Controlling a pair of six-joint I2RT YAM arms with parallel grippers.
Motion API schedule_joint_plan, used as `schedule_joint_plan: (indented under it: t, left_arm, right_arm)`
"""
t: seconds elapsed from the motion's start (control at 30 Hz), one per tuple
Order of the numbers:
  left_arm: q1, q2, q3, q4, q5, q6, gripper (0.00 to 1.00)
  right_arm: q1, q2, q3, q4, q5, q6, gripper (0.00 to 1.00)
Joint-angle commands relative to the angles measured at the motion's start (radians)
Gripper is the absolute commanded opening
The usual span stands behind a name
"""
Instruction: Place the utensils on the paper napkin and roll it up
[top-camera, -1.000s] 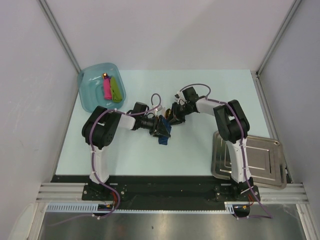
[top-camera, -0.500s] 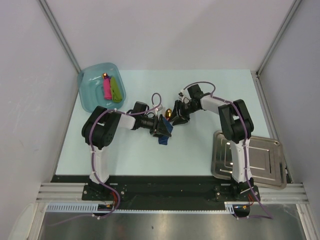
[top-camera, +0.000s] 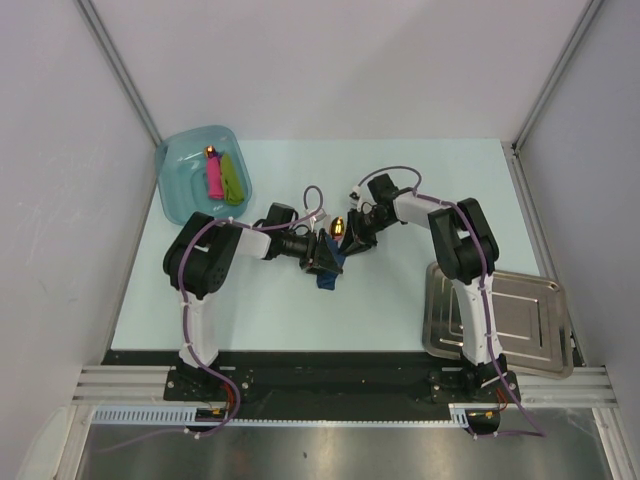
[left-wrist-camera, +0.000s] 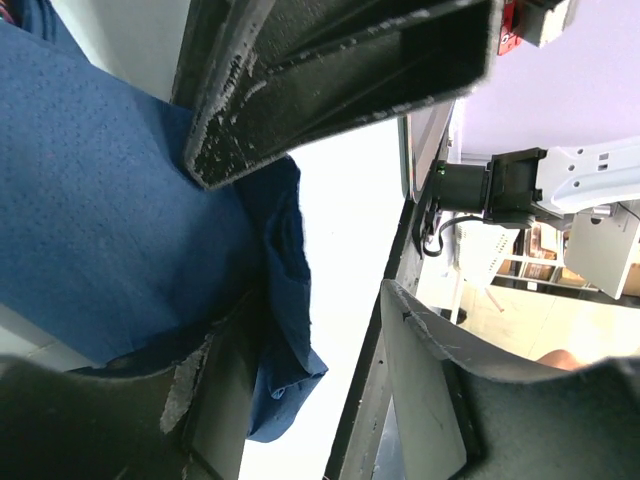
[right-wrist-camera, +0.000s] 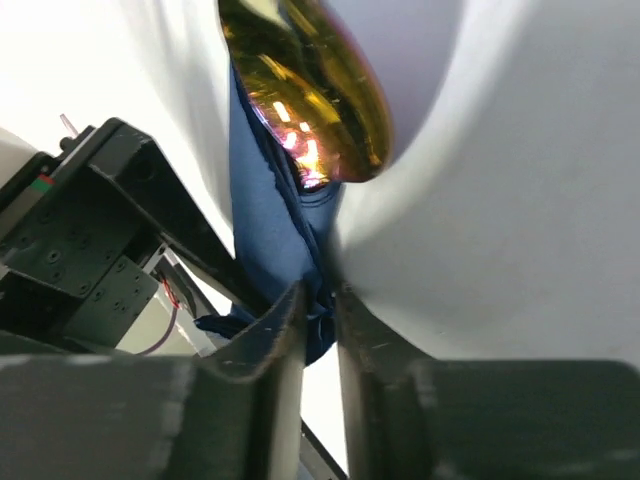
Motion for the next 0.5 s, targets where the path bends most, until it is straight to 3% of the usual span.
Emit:
schedule_joint_plan:
  t: [0.0, 0.1, 0.47]
  left_arm:
    - [0.014, 0.009, -0.024, -0.023, -0.131, 0.08, 0.57]
    - [0.018, -0.008, -0.038, 0.025, -0.118, 0.039, 0.58]
    - [0.021, -0.122, -0.047, 0.096, -0.065, -0.05, 0.64]
  right_arm:
    - [-0.003, 0.026, 0.025, -0.037, 0.046, -0.057, 0.15]
    - [0.005, 0.037, 0.028, -0.039, 0.062, -0.08, 0.08]
    - [0.023, 0.07, 0.03, -0.047, 0.13, -0.126, 0.01]
